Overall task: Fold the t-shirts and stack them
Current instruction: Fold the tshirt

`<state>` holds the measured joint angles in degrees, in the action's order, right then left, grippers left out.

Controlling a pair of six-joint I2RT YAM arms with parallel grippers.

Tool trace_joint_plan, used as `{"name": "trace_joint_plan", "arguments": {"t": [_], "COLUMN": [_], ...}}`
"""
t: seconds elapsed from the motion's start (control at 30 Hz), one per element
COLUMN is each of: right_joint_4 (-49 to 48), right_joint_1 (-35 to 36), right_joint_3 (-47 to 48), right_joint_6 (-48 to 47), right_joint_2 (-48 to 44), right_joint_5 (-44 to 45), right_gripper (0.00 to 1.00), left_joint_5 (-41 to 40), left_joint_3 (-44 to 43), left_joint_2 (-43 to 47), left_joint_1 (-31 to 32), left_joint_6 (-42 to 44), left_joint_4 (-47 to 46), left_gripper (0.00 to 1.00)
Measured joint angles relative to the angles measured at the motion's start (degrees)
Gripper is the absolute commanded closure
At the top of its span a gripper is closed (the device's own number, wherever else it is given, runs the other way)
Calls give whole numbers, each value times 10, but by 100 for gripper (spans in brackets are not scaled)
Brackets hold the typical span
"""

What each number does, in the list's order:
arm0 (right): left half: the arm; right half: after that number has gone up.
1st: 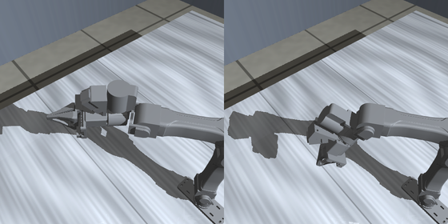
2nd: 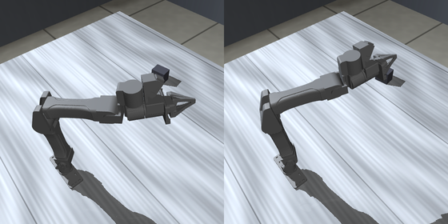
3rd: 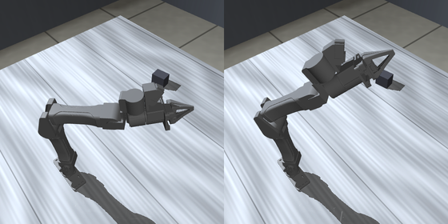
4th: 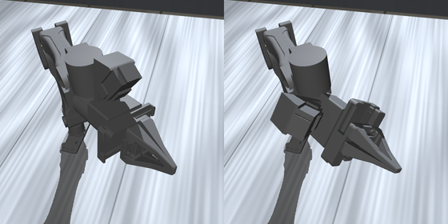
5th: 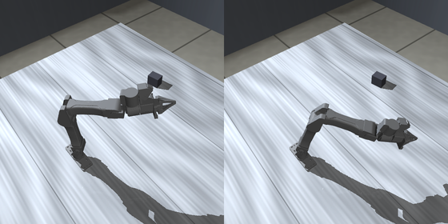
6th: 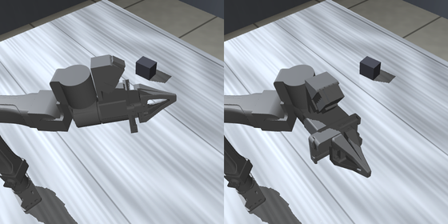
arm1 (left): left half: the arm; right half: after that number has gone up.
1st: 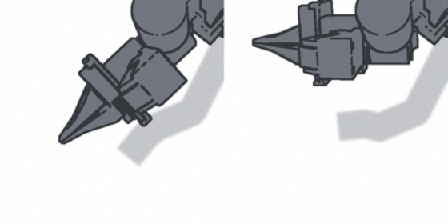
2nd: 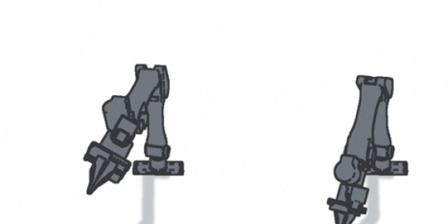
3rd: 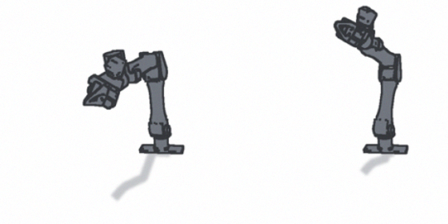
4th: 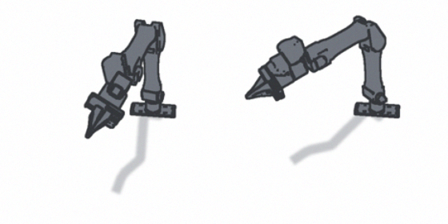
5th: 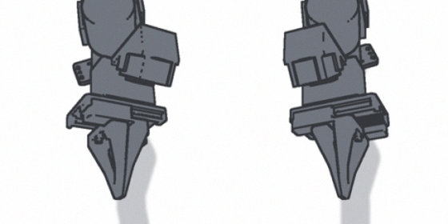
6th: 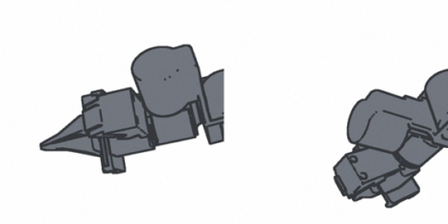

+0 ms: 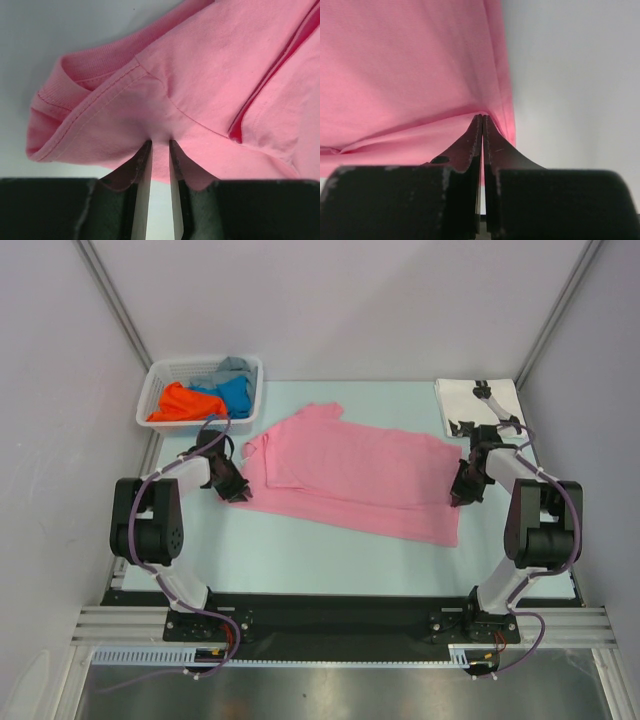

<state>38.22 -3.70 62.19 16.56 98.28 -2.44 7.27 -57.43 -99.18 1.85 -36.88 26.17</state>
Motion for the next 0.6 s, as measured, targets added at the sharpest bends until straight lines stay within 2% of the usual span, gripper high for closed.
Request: {"name": "trace_joint_plan", "arguments": {"t": [0.2, 0.47, 0.5, 0.6], "right_joint_4": [-10, -22, -22, -26], "right_joint_1": [-24, -34, -36, -41], "right_joint_3": [-27, -31, -32, -33], "right_joint_6": [19, 38, 41, 47], "right_joint_2": [-42, -42, -41, -33], "right_joint_5": [2, -3, -5, -15], "right_gripper": [100, 100, 100, 100], "left_joint_5": [3, 5, 5, 6], "left_joint_3": [-2, -2, -2, -2], "left_joint_2": [-3, -3, -3, 0], "left_joint_1": [-2, -4, -4, -3], "left_joint_6": [-3, -2, -2, 1], "left_joint_4": [2, 2, 2, 0], "left_gripper": [75, 76, 75, 64]}}
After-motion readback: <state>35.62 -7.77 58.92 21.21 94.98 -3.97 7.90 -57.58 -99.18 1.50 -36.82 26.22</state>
